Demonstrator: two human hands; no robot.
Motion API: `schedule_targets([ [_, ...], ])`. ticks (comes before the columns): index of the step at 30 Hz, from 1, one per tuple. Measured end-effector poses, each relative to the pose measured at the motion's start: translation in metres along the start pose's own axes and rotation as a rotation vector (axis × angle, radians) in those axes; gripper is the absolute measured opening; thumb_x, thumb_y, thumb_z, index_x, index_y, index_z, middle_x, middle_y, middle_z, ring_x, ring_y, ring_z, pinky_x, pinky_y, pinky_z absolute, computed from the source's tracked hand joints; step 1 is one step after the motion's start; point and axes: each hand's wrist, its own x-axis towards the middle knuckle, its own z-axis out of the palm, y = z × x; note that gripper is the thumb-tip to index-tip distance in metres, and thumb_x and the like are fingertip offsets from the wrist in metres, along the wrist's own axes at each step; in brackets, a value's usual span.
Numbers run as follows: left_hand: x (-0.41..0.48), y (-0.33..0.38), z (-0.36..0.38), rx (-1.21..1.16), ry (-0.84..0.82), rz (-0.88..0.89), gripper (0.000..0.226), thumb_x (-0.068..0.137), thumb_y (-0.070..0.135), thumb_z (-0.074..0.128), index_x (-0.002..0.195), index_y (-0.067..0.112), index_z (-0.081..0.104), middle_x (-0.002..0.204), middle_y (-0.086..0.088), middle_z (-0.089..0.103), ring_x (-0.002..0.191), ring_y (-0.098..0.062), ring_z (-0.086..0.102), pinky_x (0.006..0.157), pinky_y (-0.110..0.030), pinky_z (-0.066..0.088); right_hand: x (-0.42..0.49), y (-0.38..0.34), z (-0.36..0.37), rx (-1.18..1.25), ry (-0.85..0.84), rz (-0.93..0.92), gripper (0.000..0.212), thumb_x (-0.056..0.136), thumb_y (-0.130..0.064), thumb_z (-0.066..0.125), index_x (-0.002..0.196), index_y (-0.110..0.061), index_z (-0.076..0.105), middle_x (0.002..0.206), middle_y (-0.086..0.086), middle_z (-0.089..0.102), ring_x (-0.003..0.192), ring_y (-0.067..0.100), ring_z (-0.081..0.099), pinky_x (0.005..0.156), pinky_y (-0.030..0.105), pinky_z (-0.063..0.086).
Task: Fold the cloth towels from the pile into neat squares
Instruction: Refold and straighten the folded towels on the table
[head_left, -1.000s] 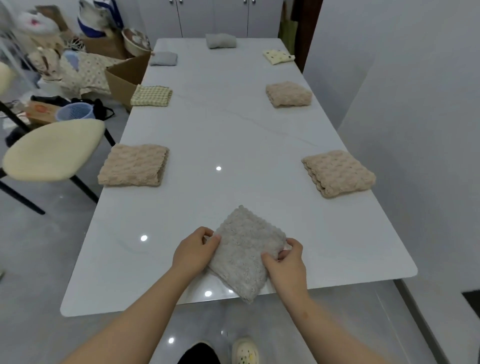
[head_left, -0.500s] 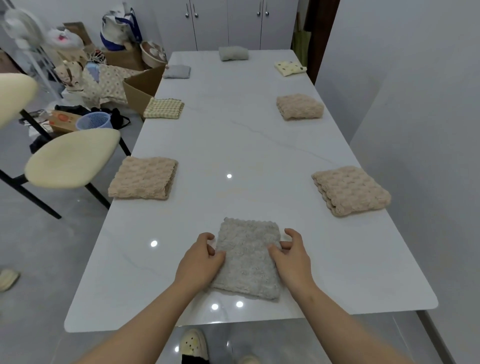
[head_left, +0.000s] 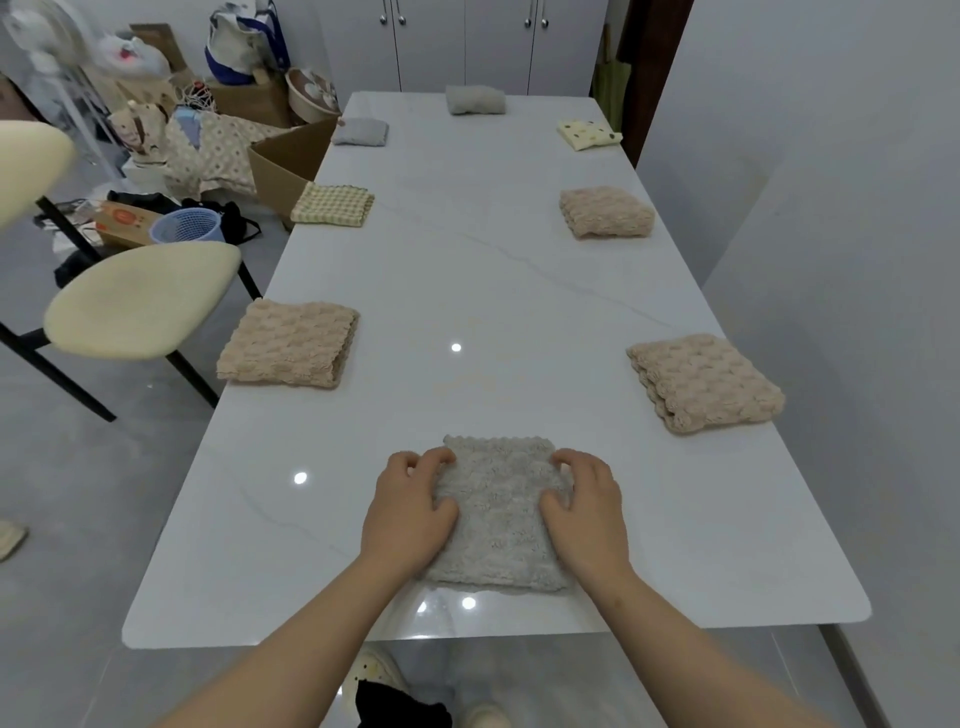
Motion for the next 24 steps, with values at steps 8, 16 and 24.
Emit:
schedule_targets([
  [8,-0.003,0.0,0.008,0.327,-0.122,0.019,0.053,0.088,0.036,0.046,0.139,0.035,0.032,0.13,-0.003,0.033,0.117,-0.021,0.037,0.09,-0.028,0.039,0.008,0.006,0.006,-0.458,-0.243,-0.064,0.056,0.094,-0.048,0.034,0.146,-0.034,0.017,0.155,-0.015,0.017,0.138,0.023,0.021,0.108,0.038,0.023],
  [16,-0.003,-0.005,0.003,-0.019,-0.121,-0.16,0.051,0.088,0.036,0.05,0.134,0.023,0.032,0.106,-0.004,0.053,0.092,-0.02,0.057,0.073,-0.029,0.047,-0.006,0.009,-0.002,-0.23,-0.118,0.054,0.053,0.092,-0.038,0.047,0.139,-0.02,0.033,0.133,0.001,0.045,0.119,0.019,0.044,0.091,0.03,0.038],
  [24,-0.006,-0.002,0.008,-0.018,-0.112,-0.2,0.016,0.091,0.03,0.05,0.09,0.014,0.047,0.072,0.006,0.048,0.073,-0.014,0.048,0.06,-0.022,0.037,-0.007,0.016,-0.01,0.062,-0.172,0.174,0.011,0.086,-0.021,0.054,0.079,-0.019,0.046,0.067,-0.007,0.045,0.06,0.006,0.04,0.054,0.02,0.031],
])
